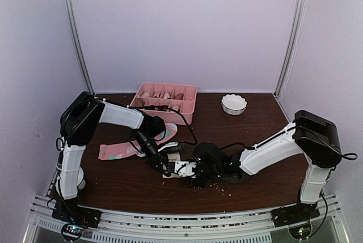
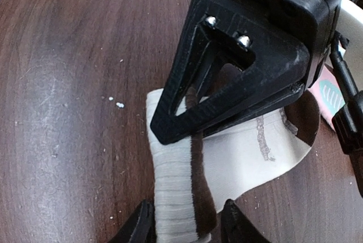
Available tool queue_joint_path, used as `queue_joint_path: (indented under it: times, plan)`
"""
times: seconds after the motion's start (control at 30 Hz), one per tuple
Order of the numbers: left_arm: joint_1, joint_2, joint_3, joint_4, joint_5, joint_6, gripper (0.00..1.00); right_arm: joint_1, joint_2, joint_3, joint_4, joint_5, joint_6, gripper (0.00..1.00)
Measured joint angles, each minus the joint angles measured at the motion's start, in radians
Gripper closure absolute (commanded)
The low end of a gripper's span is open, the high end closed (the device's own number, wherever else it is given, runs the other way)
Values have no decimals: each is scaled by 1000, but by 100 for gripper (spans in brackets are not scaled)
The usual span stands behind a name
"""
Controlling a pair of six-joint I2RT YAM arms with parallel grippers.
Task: Roll the socks
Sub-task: Roll the sock at the center of the board.
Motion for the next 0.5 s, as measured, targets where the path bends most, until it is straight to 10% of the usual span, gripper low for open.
queue_joint_path:
  times: [0.23,0.5]
  plan:
    - [0,6,5,-18,5,8,87,-6,17,21,-19,-19,-21,100]
    - [11,10,27,-47,-5,14,58,-35,29,77,-108,-122,37,100]
